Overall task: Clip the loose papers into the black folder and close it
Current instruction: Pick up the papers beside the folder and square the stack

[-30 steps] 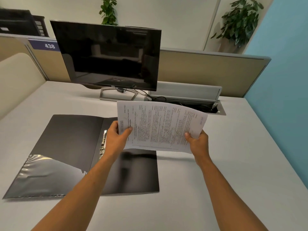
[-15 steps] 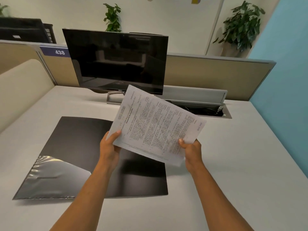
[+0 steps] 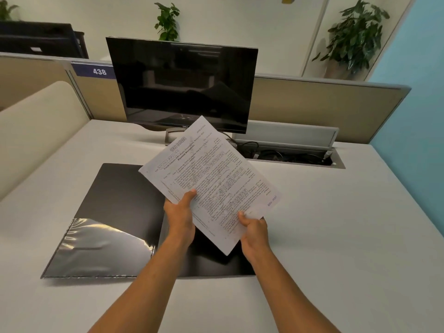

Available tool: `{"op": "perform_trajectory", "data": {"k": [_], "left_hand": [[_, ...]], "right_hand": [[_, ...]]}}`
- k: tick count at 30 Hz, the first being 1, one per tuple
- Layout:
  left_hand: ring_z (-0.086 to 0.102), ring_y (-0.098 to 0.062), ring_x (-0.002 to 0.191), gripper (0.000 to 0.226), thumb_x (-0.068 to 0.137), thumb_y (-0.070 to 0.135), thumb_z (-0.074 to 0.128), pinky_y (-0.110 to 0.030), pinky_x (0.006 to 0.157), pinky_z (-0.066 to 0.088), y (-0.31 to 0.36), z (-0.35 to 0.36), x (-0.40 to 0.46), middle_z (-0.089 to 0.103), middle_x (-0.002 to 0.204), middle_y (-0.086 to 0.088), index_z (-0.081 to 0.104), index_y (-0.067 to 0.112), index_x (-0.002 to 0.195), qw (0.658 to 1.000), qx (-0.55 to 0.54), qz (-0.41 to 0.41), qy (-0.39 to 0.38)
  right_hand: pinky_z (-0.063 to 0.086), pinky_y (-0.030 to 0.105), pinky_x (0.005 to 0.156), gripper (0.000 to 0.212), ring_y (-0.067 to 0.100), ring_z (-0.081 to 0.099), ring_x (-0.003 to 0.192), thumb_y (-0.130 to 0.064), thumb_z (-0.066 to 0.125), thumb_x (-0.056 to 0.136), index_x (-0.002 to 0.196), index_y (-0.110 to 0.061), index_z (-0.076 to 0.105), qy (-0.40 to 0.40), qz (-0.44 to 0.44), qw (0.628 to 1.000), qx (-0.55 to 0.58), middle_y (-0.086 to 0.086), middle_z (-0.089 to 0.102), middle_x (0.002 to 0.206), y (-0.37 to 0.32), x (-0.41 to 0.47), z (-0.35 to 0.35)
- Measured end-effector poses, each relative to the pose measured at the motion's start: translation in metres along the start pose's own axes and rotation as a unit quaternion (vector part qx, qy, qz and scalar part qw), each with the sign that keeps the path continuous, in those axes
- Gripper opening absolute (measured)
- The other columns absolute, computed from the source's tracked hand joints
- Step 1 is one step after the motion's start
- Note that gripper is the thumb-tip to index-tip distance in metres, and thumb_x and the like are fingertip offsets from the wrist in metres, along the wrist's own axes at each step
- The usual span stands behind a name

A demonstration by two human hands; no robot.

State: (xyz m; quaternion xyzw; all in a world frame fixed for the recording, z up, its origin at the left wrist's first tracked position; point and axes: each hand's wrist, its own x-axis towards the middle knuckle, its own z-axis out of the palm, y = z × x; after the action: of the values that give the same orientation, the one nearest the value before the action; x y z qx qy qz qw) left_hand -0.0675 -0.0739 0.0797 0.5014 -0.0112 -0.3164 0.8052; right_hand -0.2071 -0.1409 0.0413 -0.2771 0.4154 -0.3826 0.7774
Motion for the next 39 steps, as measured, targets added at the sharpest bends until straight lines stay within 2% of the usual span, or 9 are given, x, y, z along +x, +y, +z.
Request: {"op": "perform_trajectory", "data": {"k": [7,10,13,16,18,23,29,34,39], "left_hand": [[0.070,-0.022,0.096,0.042,0.083,0.006,0.069,-0.049,0.082,0.058,0.026,-0.023,0.019,0.070,0.112,-0.003,0.055,0.011,0.122,0.993,0.107,0.052,0.005],[0.069,-0.017,0.093,0.029,0.085,0.005,0.067,-0.038,0.072,0.060,0.042,-0.028,0.021,0.069,0.106,0.002,0.058,0.019,0.109,0.980,0.160,0.118,-0.027],[0.069,-0.012,0.088,0.028,0.087,0.005,0.066,-0.023,0.062,0.057,0.056,-0.029,0.022,0.067,0.102,0.008,0.058,0.030,0.098,0.959,0.203,0.180,-0.083],[0.068,-0.009,0.091,0.027,0.087,0.005,0.066,-0.020,0.063,0.056,0.063,-0.027,0.024,0.066,0.102,0.005,0.059,0.028,0.099,0.935,0.234,0.222,-0.146],[0.067,-0.011,0.095,0.027,0.087,0.005,0.066,-0.021,0.066,0.057,0.062,-0.025,0.026,0.065,0.103,0.002,0.059,0.026,0.102,0.923,0.247,0.235,-0.176],[0.067,-0.023,0.099,0.027,0.084,0.005,0.069,-0.030,0.072,0.059,0.055,-0.023,0.030,0.068,0.107,-0.005,0.063,0.019,0.107,0.920,0.246,0.213,-0.220],[0.071,-0.018,0.092,0.028,0.085,0.004,0.069,-0.029,0.068,0.059,0.049,-0.021,0.036,0.071,0.106,0.000,0.062,0.013,0.111,0.941,0.241,0.145,-0.189],[0.070,-0.020,0.095,0.031,0.084,0.006,0.069,-0.034,0.073,0.060,0.044,-0.019,0.045,0.071,0.109,-0.002,0.061,0.011,0.114,0.937,0.256,0.144,-0.190],[0.071,-0.016,0.095,0.041,0.082,0.009,0.073,-0.029,0.071,0.060,0.045,-0.022,0.056,0.069,0.112,0.000,0.054,0.013,0.118,0.936,0.256,0.129,-0.205]], "right_hand": [[0.057,0.045,0.082,0.051,0.029,0.065,0.107,0.008,0.059,0.084,0.128,-0.017,0.054,-0.050,-0.020,0.998,-0.027,0.010,0.068,0.119,0.008,-0.002,0.001],[0.056,0.043,0.087,0.062,0.027,0.064,0.105,0.005,0.065,0.080,0.133,-0.019,0.042,0.031,-0.044,0.992,-0.113,0.014,0.061,0.124,-0.005,0.006,-0.001],[0.044,0.030,0.093,0.075,0.018,0.049,0.119,-0.002,0.070,0.081,0.141,-0.024,0.030,0.067,-0.112,0.963,-0.237,0.003,0.048,0.134,-0.024,0.013,0.004],[0.041,0.033,0.101,0.071,0.013,0.046,0.123,-0.008,0.074,0.080,0.138,-0.025,0.037,-0.006,-0.193,0.927,-0.322,-0.002,0.049,0.137,-0.038,0.016,0.016],[0.049,0.029,0.097,0.059,0.013,0.055,0.115,-0.008,0.072,0.082,0.132,-0.022,0.044,-0.068,-0.214,0.913,-0.341,-0.003,0.057,0.129,-0.047,0.016,0.024],[0.059,0.041,0.083,0.033,0.019,0.068,0.098,-0.004,0.065,0.086,0.117,-0.013,0.058,-0.134,-0.203,0.905,-0.348,0.000,0.068,0.113,-0.064,0.024,0.033],[0.059,0.027,0.070,0.031,0.018,0.069,0.094,-0.004,0.059,0.090,0.118,-0.018,0.057,-0.152,-0.204,0.900,-0.354,-0.002,0.068,0.112,-0.063,0.031,0.033],[0.059,0.032,0.077,0.033,0.018,0.065,0.099,-0.006,0.059,0.091,0.120,-0.020,0.055,-0.104,-0.219,0.907,-0.344,-0.002,0.065,0.115,-0.048,0.034,0.032],[0.060,0.037,0.077,0.028,0.021,0.068,0.095,-0.007,0.062,0.089,0.114,-0.020,0.057,-0.087,-0.194,0.914,-0.346,-0.001,0.067,0.112,-0.051,0.037,0.032]]}}
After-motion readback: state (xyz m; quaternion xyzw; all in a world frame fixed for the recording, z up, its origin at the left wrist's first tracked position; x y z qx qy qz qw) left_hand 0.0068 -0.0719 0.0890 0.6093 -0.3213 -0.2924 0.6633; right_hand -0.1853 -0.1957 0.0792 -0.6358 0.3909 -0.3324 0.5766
